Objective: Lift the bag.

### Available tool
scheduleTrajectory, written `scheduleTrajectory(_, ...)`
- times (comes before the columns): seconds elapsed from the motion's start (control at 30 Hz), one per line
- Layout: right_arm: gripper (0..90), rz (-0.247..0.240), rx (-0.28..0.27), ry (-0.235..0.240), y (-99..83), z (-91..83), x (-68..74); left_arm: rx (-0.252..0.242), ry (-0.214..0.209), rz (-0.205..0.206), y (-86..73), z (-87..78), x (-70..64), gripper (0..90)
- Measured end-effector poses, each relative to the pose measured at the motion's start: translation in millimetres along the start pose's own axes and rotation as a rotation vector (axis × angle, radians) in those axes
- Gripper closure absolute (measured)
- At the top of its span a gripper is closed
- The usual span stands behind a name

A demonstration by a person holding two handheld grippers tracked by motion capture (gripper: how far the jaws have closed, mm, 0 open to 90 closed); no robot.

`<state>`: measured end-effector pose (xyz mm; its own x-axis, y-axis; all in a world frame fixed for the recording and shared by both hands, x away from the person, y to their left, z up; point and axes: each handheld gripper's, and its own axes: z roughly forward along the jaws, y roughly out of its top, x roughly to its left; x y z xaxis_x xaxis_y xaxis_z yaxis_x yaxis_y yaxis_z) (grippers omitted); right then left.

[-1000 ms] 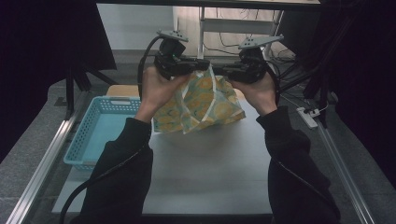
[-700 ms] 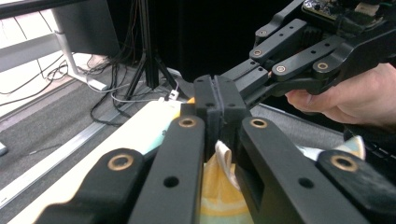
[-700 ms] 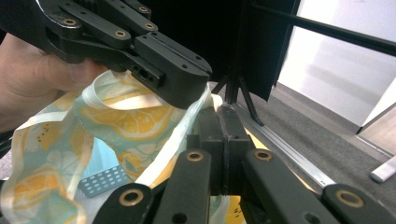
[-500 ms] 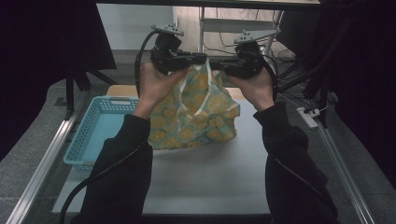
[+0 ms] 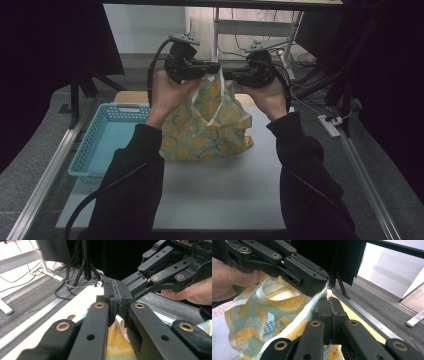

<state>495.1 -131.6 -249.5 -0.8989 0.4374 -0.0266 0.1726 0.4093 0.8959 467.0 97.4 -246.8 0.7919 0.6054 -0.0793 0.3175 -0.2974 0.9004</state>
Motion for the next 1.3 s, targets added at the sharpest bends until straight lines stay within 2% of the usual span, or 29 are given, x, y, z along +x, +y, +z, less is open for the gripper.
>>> scheduleTrajectory(0.2, 83.2, 0.005, -0.007, -0.012, -1.8, -0.7, -1.0, -0.009, 0.004, 0.005, -3.2, -0.5, 0.2, 82.6)
scheduleTrajectory(0.37, 77.2, 0.015, -0.009, -0.010, -4.1, -1.0, -2.5, -0.007, 0.022, 0.010, -7.2, -2.2, 2.3, 71.6)
scheduleTrajectory(0.53, 70.6, 0.030, -0.008, -0.006, -7.9, -1.3, -3.7, -0.010, 0.036, -0.010, -14.0, -8.7, 7.6, 56.9)
scheduleTrajectory(0.77, 60.3, 0.051, 0.000, -0.011, -17.9, -1.5, -5.7, 0.008, 0.060, -0.040, -31.5, -18.5, 12.9, 37.8)
scheduleTrajectory(1.0, 49.4, 0.056, 0.015, -0.019, -30.6, 0.9, -5.3, 0.032, 0.069, -0.049, -49.1, -24.3, 13.4, 20.5)
scheduleTrajectory(1.3, 34.9, 0.051, 0.020, -0.027, -46.8, 4.1, -0.5, 0.068, 0.072, -0.065, -73.4, -27.8, 11.5, 11.6)
